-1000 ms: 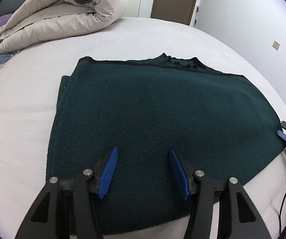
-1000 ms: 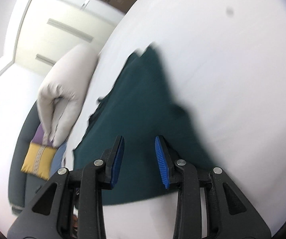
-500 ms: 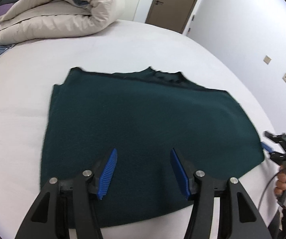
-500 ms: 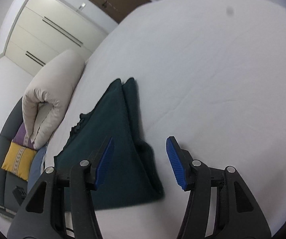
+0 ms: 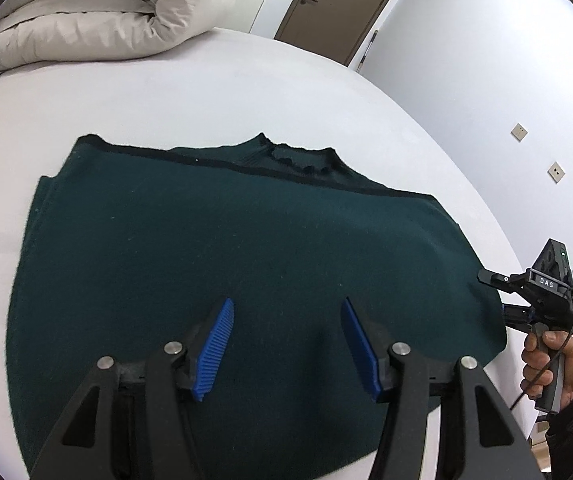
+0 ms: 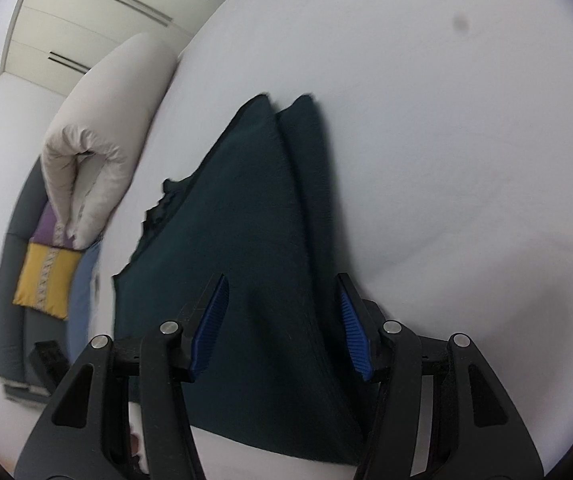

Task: Fold small clothes

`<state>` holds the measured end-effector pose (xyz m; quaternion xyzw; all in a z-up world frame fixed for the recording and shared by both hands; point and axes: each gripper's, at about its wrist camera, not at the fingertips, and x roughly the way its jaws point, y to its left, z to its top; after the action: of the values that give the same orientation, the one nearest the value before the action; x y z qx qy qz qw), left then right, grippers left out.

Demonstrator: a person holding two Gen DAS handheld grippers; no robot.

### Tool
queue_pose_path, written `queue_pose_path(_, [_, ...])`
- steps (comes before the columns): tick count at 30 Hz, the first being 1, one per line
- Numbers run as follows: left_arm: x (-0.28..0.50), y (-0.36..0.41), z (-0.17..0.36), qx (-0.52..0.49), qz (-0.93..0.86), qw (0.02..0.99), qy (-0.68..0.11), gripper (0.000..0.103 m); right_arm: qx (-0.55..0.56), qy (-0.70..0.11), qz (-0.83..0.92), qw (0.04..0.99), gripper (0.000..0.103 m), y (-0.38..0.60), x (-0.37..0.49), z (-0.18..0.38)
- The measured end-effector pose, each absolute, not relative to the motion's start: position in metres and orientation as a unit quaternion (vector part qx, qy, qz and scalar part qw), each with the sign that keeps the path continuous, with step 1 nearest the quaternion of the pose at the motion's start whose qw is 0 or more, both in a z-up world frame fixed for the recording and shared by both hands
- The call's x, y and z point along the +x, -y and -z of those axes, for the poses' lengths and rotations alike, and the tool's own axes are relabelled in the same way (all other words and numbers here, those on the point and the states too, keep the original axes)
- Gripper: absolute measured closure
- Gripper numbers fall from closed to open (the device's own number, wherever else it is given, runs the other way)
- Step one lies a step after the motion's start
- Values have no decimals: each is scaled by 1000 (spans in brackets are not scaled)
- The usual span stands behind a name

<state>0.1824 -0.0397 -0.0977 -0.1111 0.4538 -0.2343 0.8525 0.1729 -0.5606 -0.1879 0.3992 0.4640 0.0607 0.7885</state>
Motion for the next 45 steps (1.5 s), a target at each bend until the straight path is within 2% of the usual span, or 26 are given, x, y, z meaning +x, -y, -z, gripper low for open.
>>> queue_pose_path(2, [187,38,104,-124,235,847,-461,45,414,-464,-68,780,72,560,177,193])
queue_pose_path(4, [187,33,108,-139,236,844,-460,45,411,-471,-69,778,84,556,180,199])
queue_pose_path(10, [188,33,112,-135,241,844,-460,45,392,-462,-49,794,88,542,184,198])
queue_pose_path(16, [191,34,116,-123,238,842,-468,47,302,-475,-8,826,90,504,193,167])
queue_pose_path(22, [198,36,122,-120,239,835,-480,48,171,-480,-30,860,90,412,209,119])
queue_pose_path(26, [203,19,126,-166,255,824,-478,52,68,-485,-90,867,90,316,211,98])
queue_pose_path(29, [206,-10,130,-255,266,800,-473,65,11,-496,-115,860,90,263,214,106])
queue_pose_path(30, [205,-20,131,-283,268,791,-472,65,-2,-500,-114,858,90,253,216,112])
queue_pose_path(32, [203,-37,124,-319,266,784,-461,57,-10,-508,-107,855,90,244,219,124])
queue_pose_path(34, [202,-43,113,-334,277,783,-446,43,-14,-507,-101,856,90,241,218,131])
queue_pose_path(37, [213,-36,99,-349,295,770,-445,29,-26,-496,-96,863,90,237,214,131])
queue_pose_path(45, [255,25,107,-329,323,709,-534,28,-80,-456,-93,881,90,227,186,111])
